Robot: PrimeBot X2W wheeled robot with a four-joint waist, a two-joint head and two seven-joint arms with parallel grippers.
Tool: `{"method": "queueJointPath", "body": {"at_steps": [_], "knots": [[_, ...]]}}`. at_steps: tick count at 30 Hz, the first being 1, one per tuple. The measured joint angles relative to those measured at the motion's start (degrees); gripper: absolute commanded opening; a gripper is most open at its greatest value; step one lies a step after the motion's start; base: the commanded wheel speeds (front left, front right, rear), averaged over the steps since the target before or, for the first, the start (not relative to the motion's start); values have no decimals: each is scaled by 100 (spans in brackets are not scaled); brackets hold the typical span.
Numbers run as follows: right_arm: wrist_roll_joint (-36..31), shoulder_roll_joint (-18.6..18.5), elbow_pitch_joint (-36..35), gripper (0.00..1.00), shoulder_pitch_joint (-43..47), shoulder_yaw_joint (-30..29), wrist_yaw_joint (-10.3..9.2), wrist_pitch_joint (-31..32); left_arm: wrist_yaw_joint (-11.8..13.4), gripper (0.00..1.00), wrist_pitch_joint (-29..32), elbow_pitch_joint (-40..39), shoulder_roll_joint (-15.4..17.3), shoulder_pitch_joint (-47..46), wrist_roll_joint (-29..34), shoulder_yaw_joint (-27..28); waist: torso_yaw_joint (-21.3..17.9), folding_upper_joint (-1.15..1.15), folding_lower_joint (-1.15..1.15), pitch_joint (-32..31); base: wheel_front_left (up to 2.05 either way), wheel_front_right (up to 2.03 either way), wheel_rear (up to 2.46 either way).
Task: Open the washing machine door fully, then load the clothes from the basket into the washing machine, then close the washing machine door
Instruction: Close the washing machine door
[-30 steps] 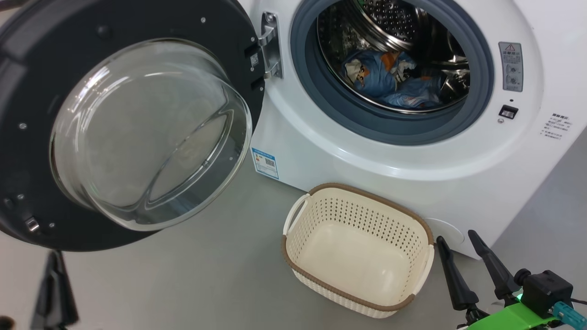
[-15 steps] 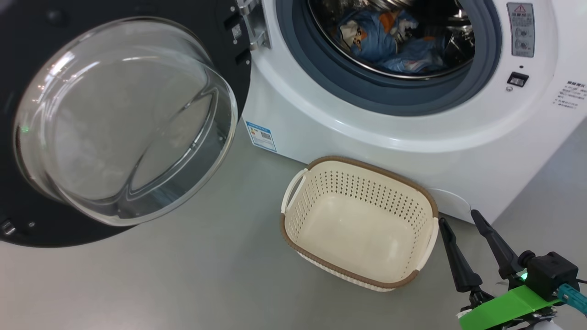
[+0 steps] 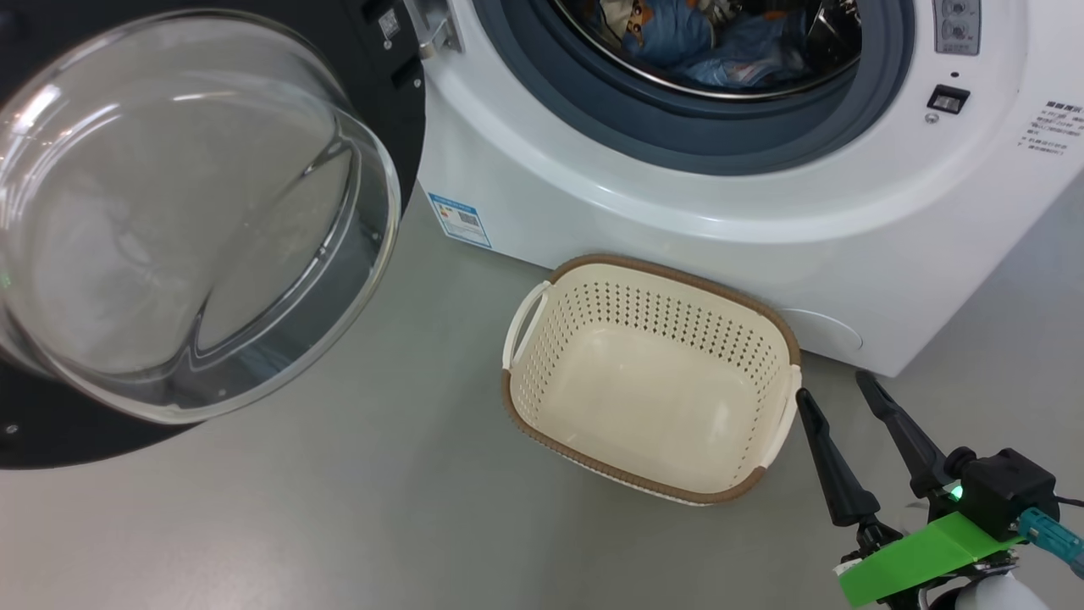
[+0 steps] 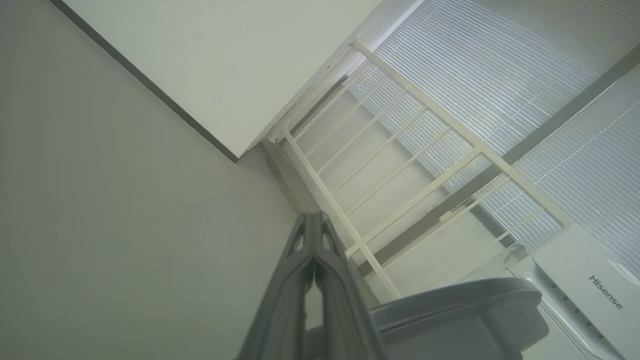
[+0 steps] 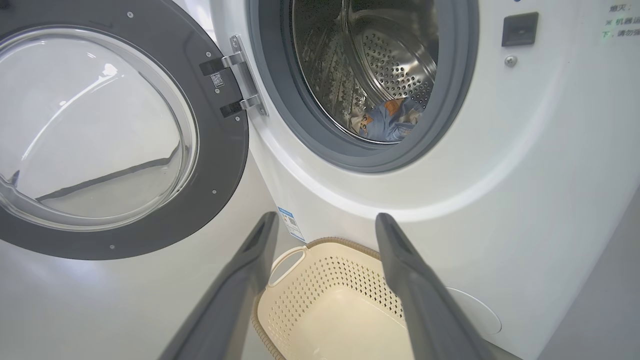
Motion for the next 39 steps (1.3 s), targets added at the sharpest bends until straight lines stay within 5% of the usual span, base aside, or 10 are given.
{"method": "queueJointPath", "body": {"at_steps": [17,39], "knots": [[0,-71,-23,100,-108,18,0,0,0,0,1720,1125,377,-574,-300,-680,-17,0,0,157,0,0,0],[0,-93,-7,100,-92,-15,0,0,8,0,3693,711,517,-385,-799,-976,102,0,0,-36,0,0,0]]}}
